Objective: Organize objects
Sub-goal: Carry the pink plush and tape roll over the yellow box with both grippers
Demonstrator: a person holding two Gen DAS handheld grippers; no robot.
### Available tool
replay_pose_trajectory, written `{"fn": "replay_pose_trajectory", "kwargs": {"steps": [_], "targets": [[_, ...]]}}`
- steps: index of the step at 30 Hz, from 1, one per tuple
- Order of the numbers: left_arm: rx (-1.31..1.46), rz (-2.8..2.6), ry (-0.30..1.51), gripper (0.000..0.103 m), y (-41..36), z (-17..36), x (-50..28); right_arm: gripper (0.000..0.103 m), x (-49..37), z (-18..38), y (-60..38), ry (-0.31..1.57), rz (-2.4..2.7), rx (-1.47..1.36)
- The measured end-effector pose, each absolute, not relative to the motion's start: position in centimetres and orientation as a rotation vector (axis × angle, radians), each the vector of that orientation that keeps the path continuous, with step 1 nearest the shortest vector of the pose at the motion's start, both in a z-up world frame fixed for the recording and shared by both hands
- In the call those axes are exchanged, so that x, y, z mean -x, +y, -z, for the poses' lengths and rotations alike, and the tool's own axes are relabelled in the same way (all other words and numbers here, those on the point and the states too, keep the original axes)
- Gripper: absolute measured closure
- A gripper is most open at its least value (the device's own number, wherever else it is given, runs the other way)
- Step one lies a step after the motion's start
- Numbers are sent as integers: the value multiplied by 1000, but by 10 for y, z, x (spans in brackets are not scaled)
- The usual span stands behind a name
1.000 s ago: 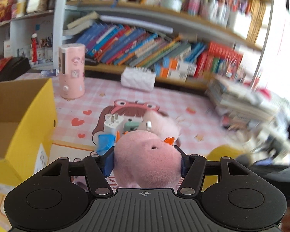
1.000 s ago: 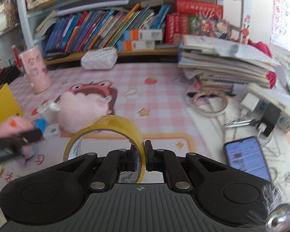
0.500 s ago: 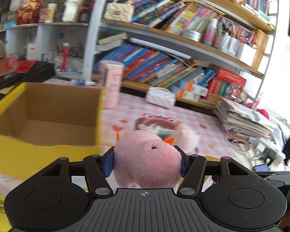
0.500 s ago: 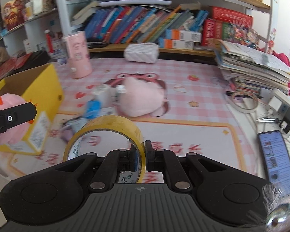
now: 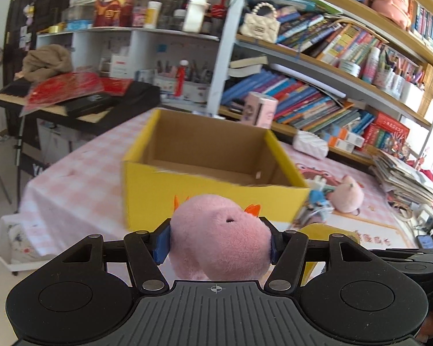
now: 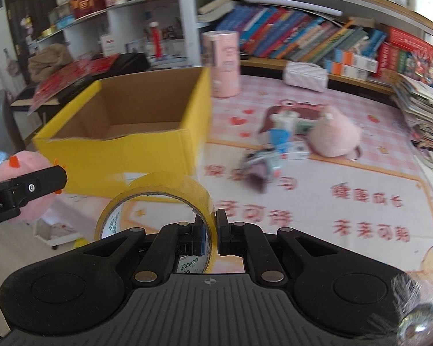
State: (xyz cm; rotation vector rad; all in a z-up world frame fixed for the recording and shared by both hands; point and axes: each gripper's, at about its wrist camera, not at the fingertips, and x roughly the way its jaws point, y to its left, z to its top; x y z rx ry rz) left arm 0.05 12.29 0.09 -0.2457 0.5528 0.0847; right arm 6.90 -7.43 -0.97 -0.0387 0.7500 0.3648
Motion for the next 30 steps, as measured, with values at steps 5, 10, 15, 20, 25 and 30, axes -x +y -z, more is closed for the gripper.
{"fn": "replay_pose_trajectory", "kwargs": {"steps": [5,10,15,20,25,30], "targets": [[234,-97,543,43,154,-2,21,96,-47,13,-38,751,-389,33],[230,-96,512,43,176,-8,35,96,-31,10,-14,740,-393,25],[233,-74,462,43,185,-19,40,96,-24,0,-5,715,-374,31],[256,-56,434,43,189,-24,35,96,-26,-10,-2,697,-365,48],[247,-40,398,43,189,-33,17,96,-44,-19,-4,679,-356,39],[221,-39,355,43,186,-46,-12,96,-75,-36,-7,615,-345,15]]}}
